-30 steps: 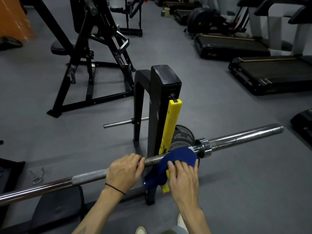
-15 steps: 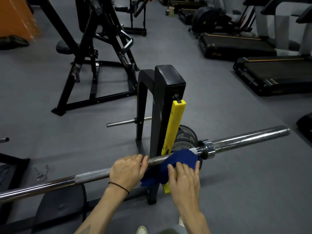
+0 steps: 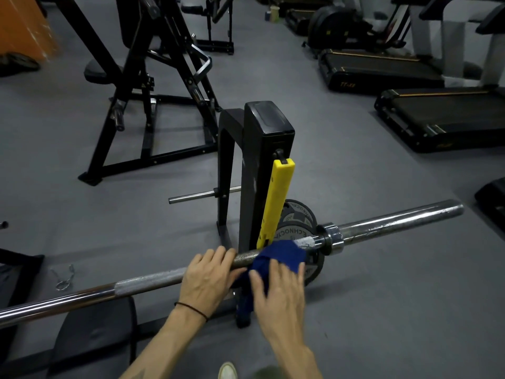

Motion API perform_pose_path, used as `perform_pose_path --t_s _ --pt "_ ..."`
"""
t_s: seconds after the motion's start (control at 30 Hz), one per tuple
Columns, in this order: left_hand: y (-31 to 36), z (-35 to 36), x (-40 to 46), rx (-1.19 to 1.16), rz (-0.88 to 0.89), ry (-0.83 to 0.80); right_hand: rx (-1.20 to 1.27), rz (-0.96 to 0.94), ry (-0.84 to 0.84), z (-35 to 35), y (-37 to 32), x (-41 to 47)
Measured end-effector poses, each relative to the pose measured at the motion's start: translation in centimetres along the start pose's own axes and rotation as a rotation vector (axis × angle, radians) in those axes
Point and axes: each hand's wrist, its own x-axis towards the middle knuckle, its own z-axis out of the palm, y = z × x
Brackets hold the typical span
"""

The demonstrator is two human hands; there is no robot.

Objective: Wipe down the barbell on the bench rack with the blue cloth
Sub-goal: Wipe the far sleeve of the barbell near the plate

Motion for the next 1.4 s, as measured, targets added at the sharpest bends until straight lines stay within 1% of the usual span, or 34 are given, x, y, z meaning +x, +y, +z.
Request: perform_pose_path --t_s 0.07,0.1,0.13,0.17,0.23,0.3,0.37,0.4,0.43,0.5,0.53,0.63,0.7,0.77,0.83,0.9,1.07,1.27,1.4 --pt "-0.4 -0.1 0.4 0.012 0.071 -0.029 0.044 -0.168 -0.008 0.8 -2.0 -1.2" --pt "-0.5 -0.3 0.5 -0.001 0.096 -0.047 0.064 -0.23 -0.024 0.8 -2.2 -1.4" --pt "-0.7 -0.6 0.8 -0.007 0.099 -0.07 0.067 -0.251 -0.029 0.5 -1.8 -1.0" --pt "-0.9 -0.7 1.1 -0.009 0.076 -0.096 0.044 -0.235 -0.019 0.2 -0.9 -0.5" --pt "-0.7 -1.2 1.9 -0.025 0.011 -0.169 -0.001 -0.138 0.033 -0.6 1.4 0.7" --pt "-0.8 -2.3 2.7 0.002 -0.036 -0.215 0.024 -0.056 0.072 -0.9 2.9 1.7" --pt "-0.7 -2.9 3.5 -0.027 -0.04 -0.338 0.071 -0.005 0.076 -0.8 3.0 2.2" --pt "-0.5 -3.2 3.7 -0.029 -0.082 -0.386 0.085 0.004 0.075 -0.6 2.8 2.3" --pt "-0.2 -3.5 4.0 -0.027 -0.138 -0.4 0.096 0.0 0.076 -0.4 2.6 2.3" --pt "0.3 -3.9 4.2 -0.013 -0.223 -0.376 0.11 -0.023 0.072 -0.2 2.5 2.1" --pt "0.4 -3.7 4.0 -0.01 -0.247 -0.318 0.118 -0.041 0.07 -0.2 2.5 2.0" --pt "0.3 -2.8 3.1 -0.026 -0.242 -0.104 0.151 -0.097 0.091 -0.3 2.6 1.3" --pt "0.2 -2.0 2.5 -0.057 -0.221 -0.035 0.183 -0.127 0.097 -0.9 2.3 0.9" --pt "0.2 -1.6 2.2 -0.087 -0.187 -0.014 0.228 -0.171 0.132 -1.9 1.9 0.5" --pt "0.2 -1.3 2.0 -0.11 -0.191 0.0 0.28 -0.192 0.211 -3.3 1.5 0.4" --pt "0.2 -1.2 2.0 -0.134 -0.209 0.011 0.331 -0.186 0.289 -5.1 1.1 0.6" --pt "0.4 -1.3 1.8 -0.135 -0.224 0.022 0.438 -0.177 0.386 -10.3 1.4 1.4" --pt "0.9 -1.5 1.7 -0.171 -0.258 0.039 0.401 -0.209 0.562 -17.3 3.5 2.2" --pt "1.5 -1.4 1.8 -0.169 -0.254 0.041 0.386 -0.251 0.615 -19.5 3.4 2.8"
